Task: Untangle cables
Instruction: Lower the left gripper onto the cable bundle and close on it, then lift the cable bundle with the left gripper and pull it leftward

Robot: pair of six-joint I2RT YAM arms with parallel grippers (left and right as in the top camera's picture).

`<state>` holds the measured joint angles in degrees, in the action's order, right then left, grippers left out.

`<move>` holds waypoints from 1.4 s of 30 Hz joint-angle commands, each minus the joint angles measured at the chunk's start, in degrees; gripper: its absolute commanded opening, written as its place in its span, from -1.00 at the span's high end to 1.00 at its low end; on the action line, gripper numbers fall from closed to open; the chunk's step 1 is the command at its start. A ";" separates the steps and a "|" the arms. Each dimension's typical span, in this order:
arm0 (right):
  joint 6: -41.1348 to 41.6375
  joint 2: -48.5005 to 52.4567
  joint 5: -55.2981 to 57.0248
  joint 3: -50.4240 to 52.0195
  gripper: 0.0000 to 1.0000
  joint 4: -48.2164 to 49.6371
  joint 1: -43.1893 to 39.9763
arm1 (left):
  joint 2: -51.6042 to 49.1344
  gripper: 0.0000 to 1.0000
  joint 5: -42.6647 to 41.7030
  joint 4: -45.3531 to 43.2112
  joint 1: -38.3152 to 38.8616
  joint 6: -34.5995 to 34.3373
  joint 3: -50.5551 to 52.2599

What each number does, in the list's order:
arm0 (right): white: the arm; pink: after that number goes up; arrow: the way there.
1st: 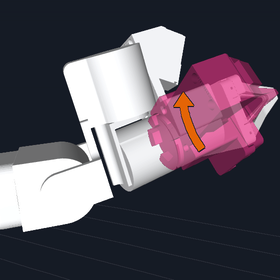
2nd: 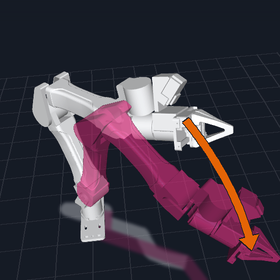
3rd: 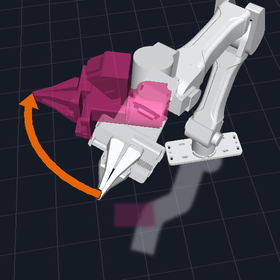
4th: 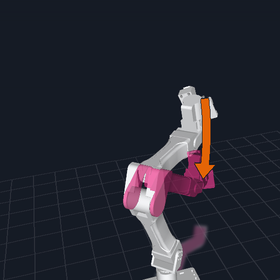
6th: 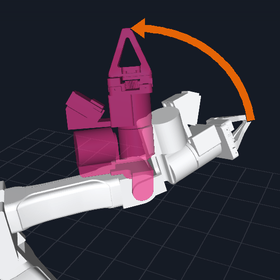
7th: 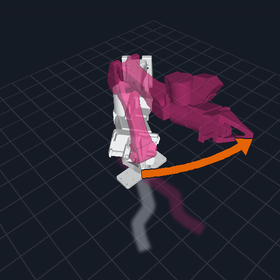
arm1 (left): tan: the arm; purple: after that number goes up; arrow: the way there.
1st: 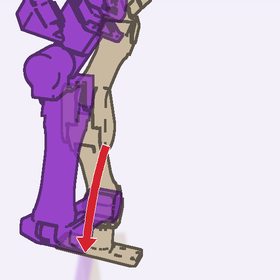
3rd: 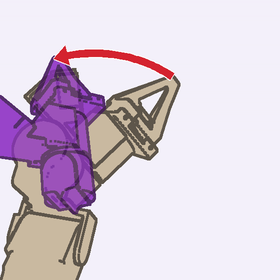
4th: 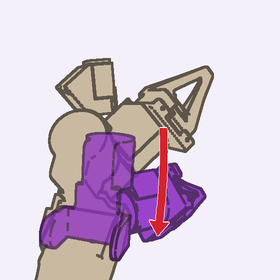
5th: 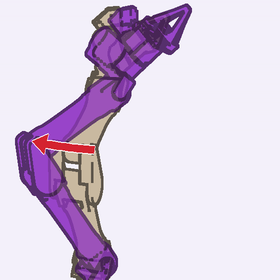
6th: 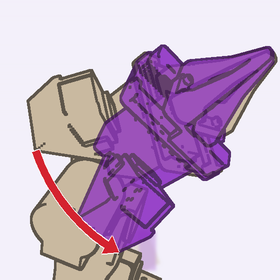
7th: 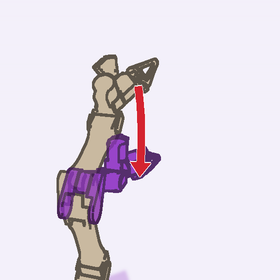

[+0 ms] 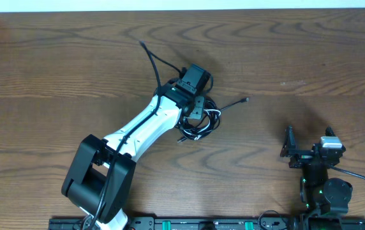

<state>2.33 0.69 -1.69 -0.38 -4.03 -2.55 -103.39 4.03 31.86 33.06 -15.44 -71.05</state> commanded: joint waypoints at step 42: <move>-0.70 -0.39 0.22 0.07 -0.99 -0.26 0.35 | -0.24 -0.21 -6.01 -2.10 -4.72 5.79 2.54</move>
<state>2.33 0.69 -1.67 -0.38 -4.03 -2.55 -103.39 -13.17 30.15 27.24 -23.62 -68.71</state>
